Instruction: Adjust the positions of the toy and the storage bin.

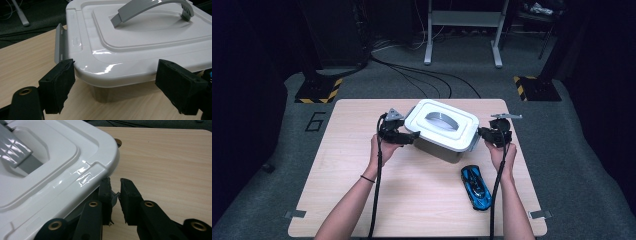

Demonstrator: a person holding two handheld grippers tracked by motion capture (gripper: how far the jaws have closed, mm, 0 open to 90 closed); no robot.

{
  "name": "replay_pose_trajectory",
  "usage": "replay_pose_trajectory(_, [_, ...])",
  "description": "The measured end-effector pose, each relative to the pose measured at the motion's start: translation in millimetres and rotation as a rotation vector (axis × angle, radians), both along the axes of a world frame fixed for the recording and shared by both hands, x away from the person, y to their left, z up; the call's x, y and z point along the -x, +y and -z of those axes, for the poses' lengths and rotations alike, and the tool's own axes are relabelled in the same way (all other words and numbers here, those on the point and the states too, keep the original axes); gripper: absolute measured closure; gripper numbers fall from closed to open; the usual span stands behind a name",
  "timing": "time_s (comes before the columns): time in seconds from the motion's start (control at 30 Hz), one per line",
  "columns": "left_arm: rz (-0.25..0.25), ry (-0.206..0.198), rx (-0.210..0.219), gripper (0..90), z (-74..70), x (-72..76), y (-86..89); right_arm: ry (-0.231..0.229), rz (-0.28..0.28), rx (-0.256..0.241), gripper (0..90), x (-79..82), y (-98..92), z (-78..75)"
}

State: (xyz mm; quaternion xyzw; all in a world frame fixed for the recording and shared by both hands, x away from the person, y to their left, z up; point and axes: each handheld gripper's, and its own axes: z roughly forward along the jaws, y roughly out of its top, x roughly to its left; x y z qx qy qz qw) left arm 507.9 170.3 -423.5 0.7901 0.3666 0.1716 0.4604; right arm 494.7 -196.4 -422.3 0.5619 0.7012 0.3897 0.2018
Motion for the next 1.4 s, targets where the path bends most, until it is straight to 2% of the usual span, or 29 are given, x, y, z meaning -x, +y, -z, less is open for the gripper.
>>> replay_pose_trajectory(0.17, [-0.021,-0.003,0.015,16.0,3.8,-3.4,-2.5,0.001,-0.005,-0.016,78.6,10.9,0.8,0.1])
replay_pose_trajectory(0.53, [-0.01,0.011,0.042,16.5,4.0,-3.4,2.0,-0.009,-0.058,-0.04,78.7,32.2,11.5,0.8])
replay_pose_trajectory(0.6, [-0.006,0.011,0.038,16.7,3.7,-2.7,2.9,-0.009,-0.072,-0.03,78.4,36.1,14.9,0.1])
replay_pose_trajectory(0.7, [-0.003,0.017,0.039,16.7,4.6,-2.2,3.4,-0.03,-0.082,-0.003,72.8,37.1,15.6,-2.6])
replay_pose_trajectory(0.77, [-0.007,0.012,0.047,16.8,5.5,-0.3,2.3,-0.035,-0.077,-0.008,71.7,34.9,12.4,-6.6])
replay_pose_trajectory(0.87, [0.008,0.013,0.031,16.8,5.4,0.8,1.2,-0.073,-0.065,-0.031,69.1,30.6,6.9,-15.5])
replay_pose_trajectory(1.0, [0.011,0.011,0.042,16.8,4.5,0.2,-0.1,-0.1,-0.081,-0.043,64.9,15.5,7.3,-28.3])
replay_pose_trajectory(1.1, [0.016,0.014,0.045,16.8,5.3,0.3,-0.4,-0.071,-0.088,-0.025,64.3,-0.7,14.5,-30.6])
replay_pose_trajectory(1.13, [0.015,0.014,0.046,16.7,5.7,0.5,-0.7,-0.051,-0.091,-0.014,64.6,-8.8,18.3,-28.4])
replay_pose_trajectory(1.2, [0.026,0.016,0.044,16.8,6.6,0.4,-0.5,-0.024,-0.092,-0.016,66.2,-15.4,20.8,-24.4])
replay_pose_trajectory(1.27, [0.03,0.019,0.05,16.8,7.1,0.0,0.0,-0.008,-0.091,-0.009,67.2,-18.6,22.5,-19.5])
replay_pose_trajectory(1.37, [0.034,0.02,0.06,16.8,7.3,-0.6,1.6,-0.012,-0.088,-0.053,67.2,-16.3,19.7,-16.6])
replay_pose_trajectory(1.4, [0.034,0.02,0.06,16.8,7.3,-0.6,1.6,-0.012,-0.088,-0.053,67.2,-16.3,19.7,-16.6])
